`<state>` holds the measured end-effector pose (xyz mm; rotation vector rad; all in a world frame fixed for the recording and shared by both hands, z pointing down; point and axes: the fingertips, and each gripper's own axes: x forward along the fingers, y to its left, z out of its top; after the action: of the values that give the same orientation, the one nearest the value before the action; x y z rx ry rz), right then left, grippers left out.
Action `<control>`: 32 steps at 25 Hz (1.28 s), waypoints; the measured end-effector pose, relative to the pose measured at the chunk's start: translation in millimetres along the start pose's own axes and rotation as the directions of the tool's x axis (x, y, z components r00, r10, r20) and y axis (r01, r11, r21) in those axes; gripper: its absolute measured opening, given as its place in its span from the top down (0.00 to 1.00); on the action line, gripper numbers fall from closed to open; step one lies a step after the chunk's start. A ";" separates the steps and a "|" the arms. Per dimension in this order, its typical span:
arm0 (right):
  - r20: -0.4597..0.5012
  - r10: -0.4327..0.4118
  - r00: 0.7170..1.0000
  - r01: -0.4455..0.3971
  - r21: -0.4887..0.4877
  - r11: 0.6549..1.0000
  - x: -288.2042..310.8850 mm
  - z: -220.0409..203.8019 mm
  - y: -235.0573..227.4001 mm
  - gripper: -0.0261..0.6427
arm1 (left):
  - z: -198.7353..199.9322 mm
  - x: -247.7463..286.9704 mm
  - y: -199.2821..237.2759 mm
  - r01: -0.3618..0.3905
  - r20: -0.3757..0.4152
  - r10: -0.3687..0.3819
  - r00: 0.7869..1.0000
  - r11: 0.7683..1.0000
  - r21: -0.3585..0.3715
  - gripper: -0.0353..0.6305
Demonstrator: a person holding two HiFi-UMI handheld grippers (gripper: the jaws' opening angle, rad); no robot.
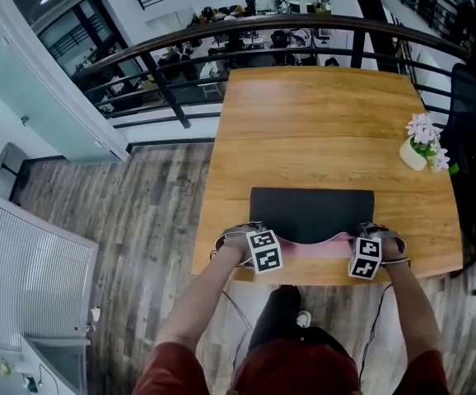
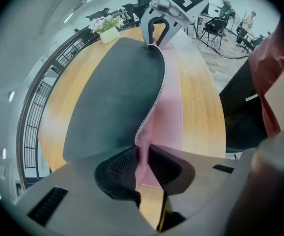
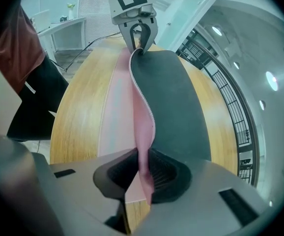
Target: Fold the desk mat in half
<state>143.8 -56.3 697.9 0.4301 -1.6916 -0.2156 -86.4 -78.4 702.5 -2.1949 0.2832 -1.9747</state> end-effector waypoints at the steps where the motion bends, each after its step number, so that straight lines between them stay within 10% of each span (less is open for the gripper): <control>1: 0.003 -0.018 1.000 0.018 -0.001 1.000 -0.7 -0.1 0.3 0.85 | 0.0 -0.3 -0.3 -0.011 0.000 0.011 1.000 1.000 0.002 0.81; 32: 0.014 -0.021 1.000 0.020 0.064 0.998 -23.7 -1.6 46.8 0.79 | -13.0 -15.7 -38.8 -0.126 0.012 0.126 0.992 0.992 -0.001 0.77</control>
<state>140.7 -4.0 694.4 0.4945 -1.7130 -0.1809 -100.0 -37.0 698.7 -2.1320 0.4096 -1.8946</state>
